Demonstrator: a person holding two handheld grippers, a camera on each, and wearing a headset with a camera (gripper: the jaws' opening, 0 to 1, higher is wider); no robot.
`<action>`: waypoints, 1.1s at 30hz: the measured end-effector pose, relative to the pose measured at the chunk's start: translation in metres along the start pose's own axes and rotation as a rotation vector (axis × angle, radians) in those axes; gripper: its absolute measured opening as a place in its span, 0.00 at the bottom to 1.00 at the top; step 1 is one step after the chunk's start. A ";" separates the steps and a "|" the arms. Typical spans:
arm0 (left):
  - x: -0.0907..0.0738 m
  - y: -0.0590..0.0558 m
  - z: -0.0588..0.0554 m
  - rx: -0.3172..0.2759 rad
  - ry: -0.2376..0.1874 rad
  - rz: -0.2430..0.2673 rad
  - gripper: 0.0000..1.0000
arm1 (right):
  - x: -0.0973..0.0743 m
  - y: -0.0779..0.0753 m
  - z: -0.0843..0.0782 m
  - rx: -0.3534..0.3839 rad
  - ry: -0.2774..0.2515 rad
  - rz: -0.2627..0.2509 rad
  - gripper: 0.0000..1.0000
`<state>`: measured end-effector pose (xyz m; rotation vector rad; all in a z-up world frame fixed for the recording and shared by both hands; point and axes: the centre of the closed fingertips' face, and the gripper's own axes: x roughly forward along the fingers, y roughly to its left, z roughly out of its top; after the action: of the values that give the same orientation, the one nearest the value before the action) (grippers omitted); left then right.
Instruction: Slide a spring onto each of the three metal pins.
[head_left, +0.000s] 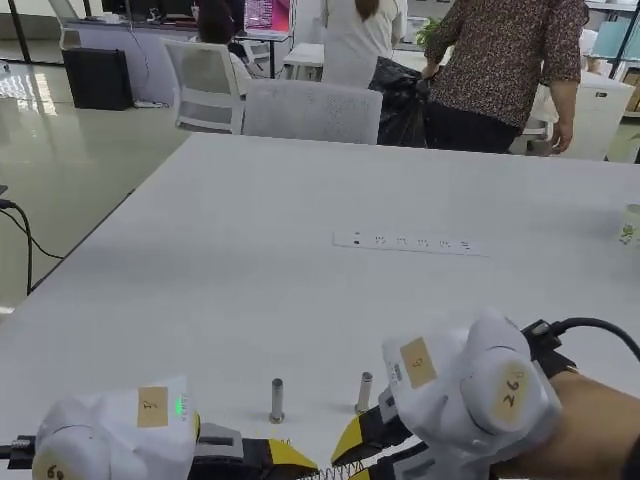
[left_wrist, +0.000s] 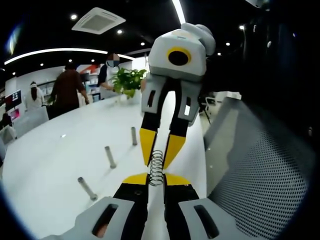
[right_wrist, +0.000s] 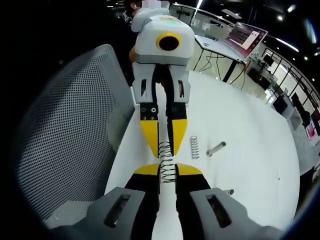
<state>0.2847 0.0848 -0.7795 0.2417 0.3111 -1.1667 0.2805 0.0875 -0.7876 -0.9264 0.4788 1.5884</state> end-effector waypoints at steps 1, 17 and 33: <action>0.000 0.000 0.000 -0.001 -0.001 -0.002 0.03 | 0.000 0.000 0.000 0.006 0.001 0.000 0.08; -0.002 -0.002 0.002 0.001 -0.004 -0.008 0.02 | 0.000 0.002 -0.003 0.096 -0.023 0.013 0.14; -0.004 -0.007 0.009 0.013 -0.022 -0.020 0.02 | -0.002 0.004 -0.006 0.114 -0.032 0.011 0.09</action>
<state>0.2780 0.0829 -0.7700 0.2375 0.2877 -1.1903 0.2782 0.0813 -0.7905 -0.8124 0.5469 1.5667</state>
